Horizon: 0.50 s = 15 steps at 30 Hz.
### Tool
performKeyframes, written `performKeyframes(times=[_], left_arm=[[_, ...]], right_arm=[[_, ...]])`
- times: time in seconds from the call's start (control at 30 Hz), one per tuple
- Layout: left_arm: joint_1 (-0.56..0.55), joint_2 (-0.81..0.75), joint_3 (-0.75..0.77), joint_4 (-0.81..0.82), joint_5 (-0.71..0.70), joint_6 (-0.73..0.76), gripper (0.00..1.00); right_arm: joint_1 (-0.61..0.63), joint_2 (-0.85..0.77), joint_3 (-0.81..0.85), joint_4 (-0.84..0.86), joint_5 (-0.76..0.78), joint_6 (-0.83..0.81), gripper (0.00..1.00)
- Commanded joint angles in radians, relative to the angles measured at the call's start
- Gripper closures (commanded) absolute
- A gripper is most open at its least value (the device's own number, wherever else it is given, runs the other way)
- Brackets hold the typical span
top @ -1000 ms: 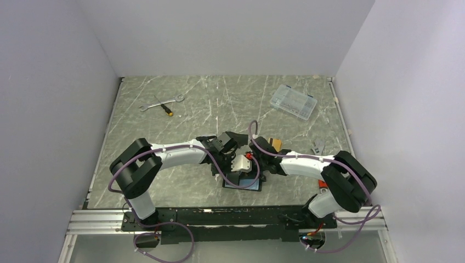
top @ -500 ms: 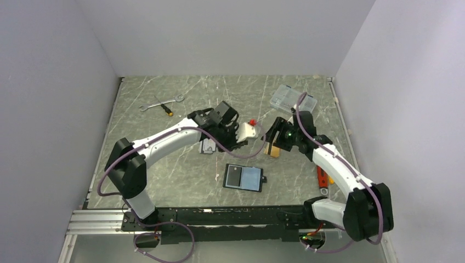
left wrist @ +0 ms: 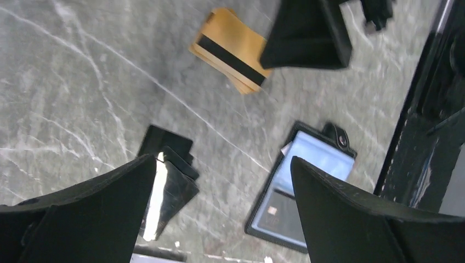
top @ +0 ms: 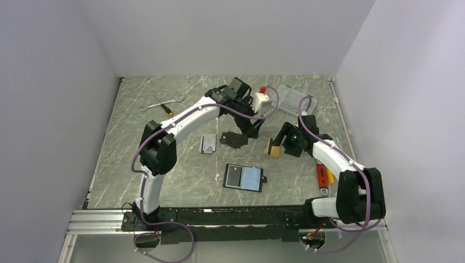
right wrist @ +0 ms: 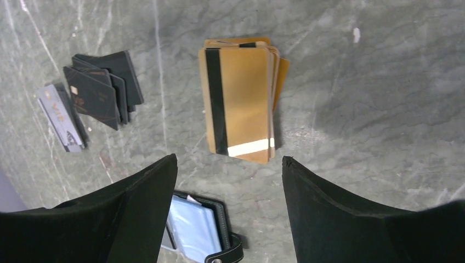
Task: Put the credit cards into the card holder
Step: Insert the credit card into the card holder, then pick up the credit card from the center of the board.
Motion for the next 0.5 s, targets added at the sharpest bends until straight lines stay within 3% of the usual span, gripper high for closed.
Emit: performKeyframes(times=[0.0,0.1,0.27,0.47], left_arm=[[0.063,0.065,0.066,0.046,0.104,-0.136,0.01],[0.044,0.044,-0.048,0.23,0.044,-0.214,0.01],[0.003,0.15,-0.001,0.268,0.004,-0.323,0.01],[-0.014,0.239,-0.003,0.376,0.019,-0.437,0.06]], right_arm=[[-0.017,0.036,-0.014,0.065,0.024,-0.02,0.27],[-0.019,0.071,-0.011,0.088,0.039,-0.026,0.29],[-0.039,0.096,-0.027,0.136,0.04,0.003,0.32],[-0.05,0.142,-0.021,0.172,0.035,0.008,0.46]])
